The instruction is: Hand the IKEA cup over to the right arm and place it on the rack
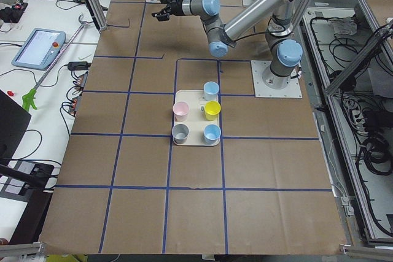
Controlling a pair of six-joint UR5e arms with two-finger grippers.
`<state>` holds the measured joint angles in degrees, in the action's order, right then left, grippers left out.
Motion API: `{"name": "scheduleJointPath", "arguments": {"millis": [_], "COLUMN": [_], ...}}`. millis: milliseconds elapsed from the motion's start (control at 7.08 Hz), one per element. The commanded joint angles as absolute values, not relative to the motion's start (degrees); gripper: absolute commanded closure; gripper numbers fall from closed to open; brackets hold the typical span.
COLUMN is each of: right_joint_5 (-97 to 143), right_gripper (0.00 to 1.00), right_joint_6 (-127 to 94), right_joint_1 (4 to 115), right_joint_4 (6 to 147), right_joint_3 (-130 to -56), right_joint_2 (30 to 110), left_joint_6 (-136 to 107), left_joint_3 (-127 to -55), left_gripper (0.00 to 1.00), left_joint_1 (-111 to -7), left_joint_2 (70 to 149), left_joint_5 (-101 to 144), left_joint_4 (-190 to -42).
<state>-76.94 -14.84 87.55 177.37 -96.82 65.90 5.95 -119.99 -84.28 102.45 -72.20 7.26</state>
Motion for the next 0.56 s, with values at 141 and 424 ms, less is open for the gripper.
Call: {"name": "scheduleJointPath", "arguments": {"millis": [141,424], "right_joint_5": [-84.8,-85.0], "right_gripper": [0.69,0.68], "right_joint_6": [-4.1,0.5], "right_joint_1": [85.4,84.9], "right_joint_4": [181.6,189.1], "right_joint_3": [-95.6,-97.3], "right_joint_2": [62.7,60.6], "left_joint_6": [2.8,0.5], "left_joint_3": [-107.7,-101.0], "left_gripper": [0.01,0.01], "left_joint_1": [-90.1,-90.6], "left_joint_2": [102.0,97.3], "left_joint_5": [-87.3,-89.1], "left_joint_4": [-26.0,-50.8]}}
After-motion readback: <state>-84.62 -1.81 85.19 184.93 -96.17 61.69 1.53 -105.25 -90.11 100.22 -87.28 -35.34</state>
